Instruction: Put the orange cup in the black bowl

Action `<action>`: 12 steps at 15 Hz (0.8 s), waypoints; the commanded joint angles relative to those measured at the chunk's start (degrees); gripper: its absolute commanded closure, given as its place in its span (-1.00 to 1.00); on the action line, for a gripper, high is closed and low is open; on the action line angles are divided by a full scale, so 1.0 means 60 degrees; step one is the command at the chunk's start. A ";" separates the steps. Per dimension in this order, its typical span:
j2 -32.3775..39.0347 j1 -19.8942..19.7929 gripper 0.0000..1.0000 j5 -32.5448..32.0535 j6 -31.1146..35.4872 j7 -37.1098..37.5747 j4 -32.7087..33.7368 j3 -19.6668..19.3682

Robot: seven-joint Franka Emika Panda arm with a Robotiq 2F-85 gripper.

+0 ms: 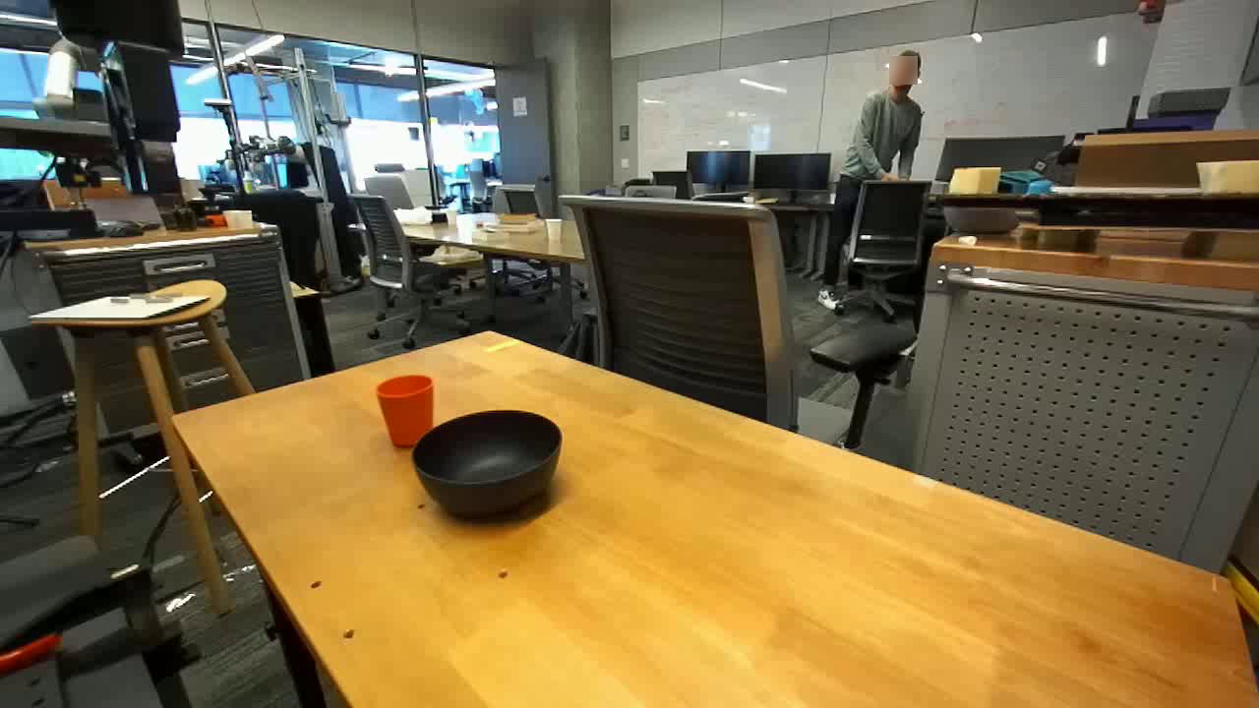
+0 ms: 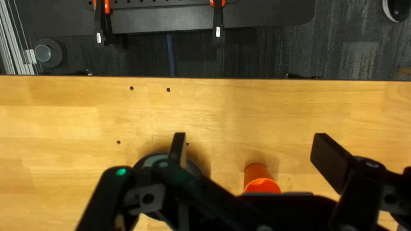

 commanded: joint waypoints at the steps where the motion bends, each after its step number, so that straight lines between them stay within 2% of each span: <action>1: 0.0013 0.0057 -1.00 -0.0033 0.0000 0.0027 0.0036 -0.0050; 11: -0.0008 0.0055 -1.00 -0.0032 -0.0001 0.0026 0.0110 -0.0048; 12: 0.0366 0.0071 -1.00 0.0095 0.0237 -0.0297 0.0174 -0.0209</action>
